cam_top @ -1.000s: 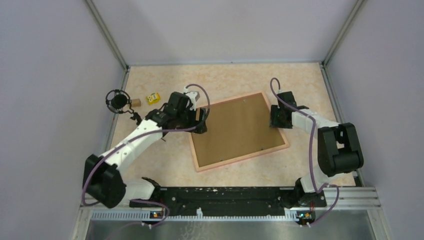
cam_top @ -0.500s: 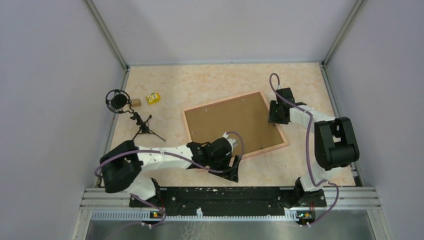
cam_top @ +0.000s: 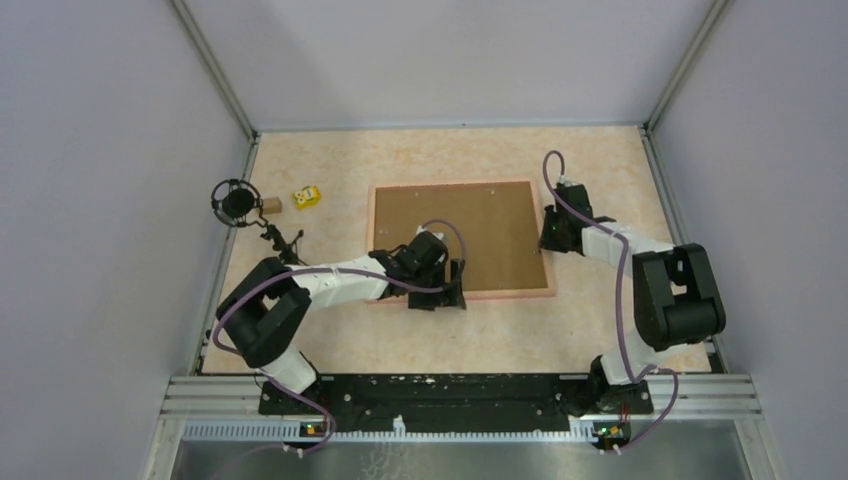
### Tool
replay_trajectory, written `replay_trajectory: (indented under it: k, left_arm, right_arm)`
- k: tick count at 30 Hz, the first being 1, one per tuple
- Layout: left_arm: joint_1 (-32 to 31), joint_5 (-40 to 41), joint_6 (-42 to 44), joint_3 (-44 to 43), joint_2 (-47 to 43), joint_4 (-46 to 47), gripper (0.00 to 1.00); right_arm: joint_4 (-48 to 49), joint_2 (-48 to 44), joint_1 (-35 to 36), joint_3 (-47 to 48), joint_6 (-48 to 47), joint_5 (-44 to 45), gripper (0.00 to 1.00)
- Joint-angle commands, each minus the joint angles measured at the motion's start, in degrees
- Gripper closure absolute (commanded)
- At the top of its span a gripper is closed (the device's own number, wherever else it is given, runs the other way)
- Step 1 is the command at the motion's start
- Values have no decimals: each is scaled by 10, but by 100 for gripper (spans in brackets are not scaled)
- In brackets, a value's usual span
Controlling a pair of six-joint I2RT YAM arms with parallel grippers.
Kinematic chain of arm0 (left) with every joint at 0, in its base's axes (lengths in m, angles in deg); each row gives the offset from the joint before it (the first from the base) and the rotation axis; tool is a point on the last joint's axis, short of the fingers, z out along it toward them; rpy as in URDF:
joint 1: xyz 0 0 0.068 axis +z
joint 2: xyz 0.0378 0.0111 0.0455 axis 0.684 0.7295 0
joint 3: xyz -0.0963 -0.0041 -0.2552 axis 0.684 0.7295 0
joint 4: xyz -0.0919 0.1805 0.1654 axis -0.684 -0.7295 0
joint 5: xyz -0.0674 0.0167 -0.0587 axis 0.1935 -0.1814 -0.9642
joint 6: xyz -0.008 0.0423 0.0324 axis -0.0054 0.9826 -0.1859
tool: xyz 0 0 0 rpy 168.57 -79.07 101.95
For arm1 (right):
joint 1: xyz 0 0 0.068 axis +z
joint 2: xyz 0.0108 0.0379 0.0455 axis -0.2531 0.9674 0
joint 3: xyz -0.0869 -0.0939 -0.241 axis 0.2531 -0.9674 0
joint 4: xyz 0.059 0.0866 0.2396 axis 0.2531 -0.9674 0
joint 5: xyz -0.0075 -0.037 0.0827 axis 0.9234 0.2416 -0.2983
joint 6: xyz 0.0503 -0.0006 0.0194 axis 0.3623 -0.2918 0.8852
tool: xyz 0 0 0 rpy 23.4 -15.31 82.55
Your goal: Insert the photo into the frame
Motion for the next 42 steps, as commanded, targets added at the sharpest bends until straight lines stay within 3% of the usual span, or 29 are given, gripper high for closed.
replay_trajectory:
  k: [1,8,14,17,18,22,24,26,34,37,42]
  left_arm:
    - [72,43,54,5,8,4,16]
    - [162,25,78,-12,27,5,14]
    - [203,29,93,-51,46,-20,13]
    - [203,66,102,-67,38,-56,11]
    - [202,75,104,-60,28,-60,11]
    - [203,105,110,-21,-21,-74,12]
    - [203,106,108,2,-50,-76,16]
    - [204,89,101,21,-71,-65,19]
    - [218,36,2,31,-88,-31,24]
    - [221,42,-72,28,-80,-31,24]
    - [221,68,-163,-9,-28,-66,33]
  right_arm:
    - [-20,-43,5,-81,40,-65,98]
    - [16,-165,59,-198,102,-170,98]
    - [43,-248,215,-221,213,-184,90]
    - [46,-286,261,-213,246,-186,67]
    - [35,-303,265,-205,244,-179,64]
    - [-40,-342,265,-122,173,-100,27]
    - [-72,-320,257,-58,120,-27,13]
    - [-82,-277,227,8,82,11,6]
    - [-146,-62,119,277,27,67,2]
    - [-149,-21,102,303,6,81,2]
    - [-109,3,68,245,-21,97,2]
